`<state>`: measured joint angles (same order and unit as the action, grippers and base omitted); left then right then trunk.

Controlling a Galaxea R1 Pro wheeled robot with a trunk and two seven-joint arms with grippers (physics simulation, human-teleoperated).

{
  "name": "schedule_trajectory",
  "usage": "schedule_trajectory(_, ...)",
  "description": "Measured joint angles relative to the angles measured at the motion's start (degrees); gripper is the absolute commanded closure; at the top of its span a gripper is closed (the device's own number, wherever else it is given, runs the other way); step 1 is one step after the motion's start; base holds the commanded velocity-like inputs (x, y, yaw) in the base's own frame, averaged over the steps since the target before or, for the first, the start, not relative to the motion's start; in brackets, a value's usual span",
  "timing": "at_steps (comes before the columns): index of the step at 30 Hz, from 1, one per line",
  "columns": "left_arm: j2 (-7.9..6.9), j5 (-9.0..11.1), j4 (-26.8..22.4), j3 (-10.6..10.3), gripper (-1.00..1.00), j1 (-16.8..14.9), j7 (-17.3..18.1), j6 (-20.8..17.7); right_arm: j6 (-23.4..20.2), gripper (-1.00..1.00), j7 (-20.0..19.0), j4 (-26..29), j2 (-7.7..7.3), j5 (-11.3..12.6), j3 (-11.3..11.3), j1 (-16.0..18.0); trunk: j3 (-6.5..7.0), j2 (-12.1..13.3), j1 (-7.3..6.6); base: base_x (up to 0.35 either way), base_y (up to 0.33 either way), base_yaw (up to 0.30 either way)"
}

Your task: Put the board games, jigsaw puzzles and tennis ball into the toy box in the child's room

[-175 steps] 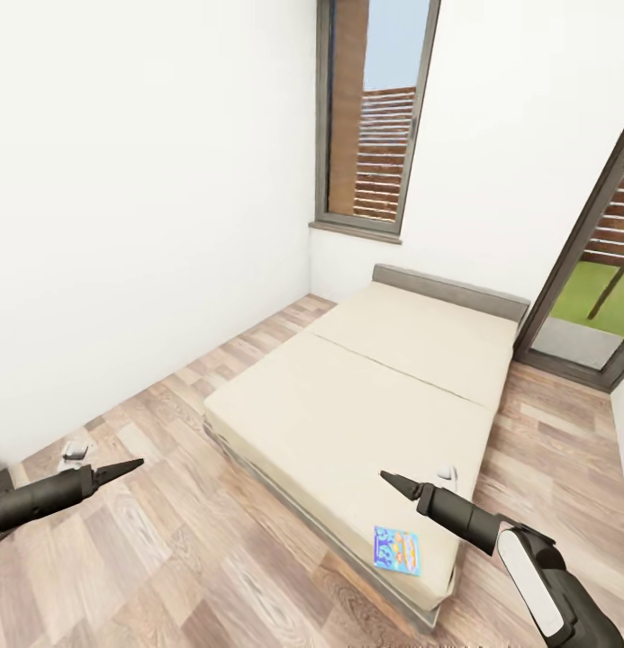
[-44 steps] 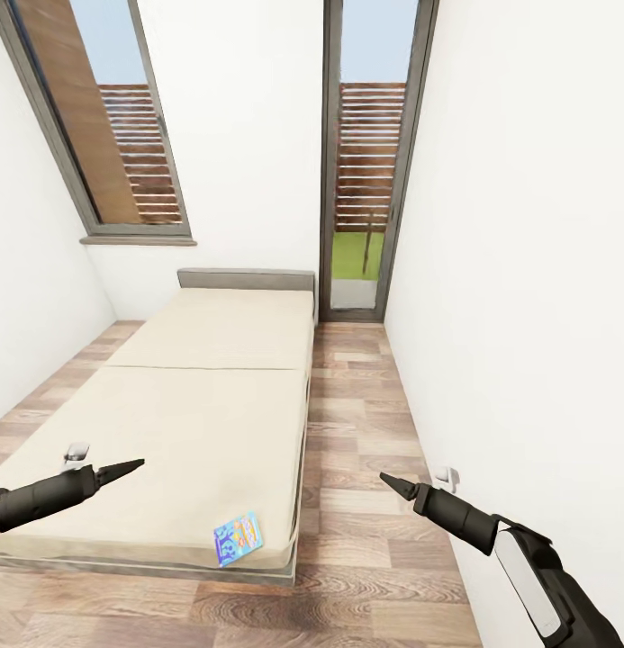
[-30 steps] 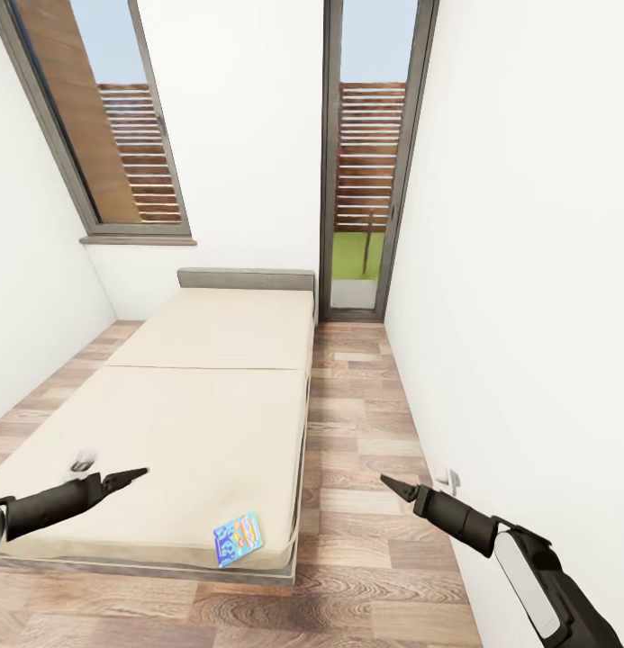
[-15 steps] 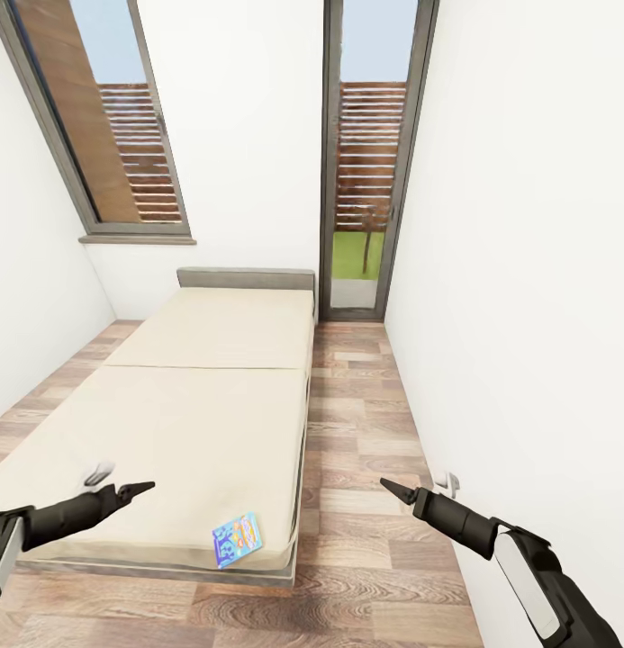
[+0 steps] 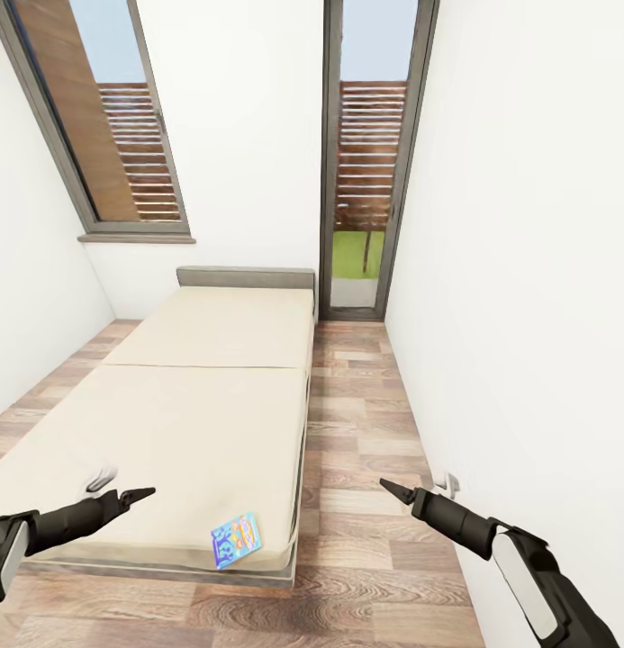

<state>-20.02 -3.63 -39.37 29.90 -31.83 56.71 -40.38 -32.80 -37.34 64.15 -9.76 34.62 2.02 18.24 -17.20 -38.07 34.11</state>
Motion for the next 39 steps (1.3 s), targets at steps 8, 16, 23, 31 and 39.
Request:
schedule_trajectory(8,1.13,0.42,0.18,0.01,-1.0,-0.01,-2.77,0.02,0.02,-1.0,1.9,0.0,1.78,-0.14,-0.05,0.0,-1.44,-3.22,1.76,0.0,0.0,0.0)
schedule_trajectory(16,1.71,0.54,0.2,0.01,-1.0,-0.01,-3.33,-0.14,0.05,-1.0,2.38,0.01,2.17,-0.24,0.0,0.0,-2.88,-6.43,3.52,0.0,0.0,0.0)
schedule_trajectory(23,1.78,0.6,0.2,0.07,-1.0,-0.01,-3.24,-0.39,0.1,-1.0,2.46,-0.01,2.24,-0.2,-0.04,0.0,-4.14,-9.24,5.06,0.0,0.0,0.0)
schedule_trajectory(31,1.88,0.61,0.2,0.15,-1.0,-0.03,-2.44,-0.67,0.11,-1.0,2.48,-0.01,2.29,-0.17,0.0,0.0,-5.58,-12.46,6.82,0.0,0.0,0.0)
schedule_trajectory(39,1.81,0.67,0.2,0.41,-1.0,-0.1,-0.61,-3.11,0.03,-1.0,2.48,-0.01,2.28,-0.17,0.02,0.0,-7.02,-15.67,8.57,0.0,0.0,0.0)
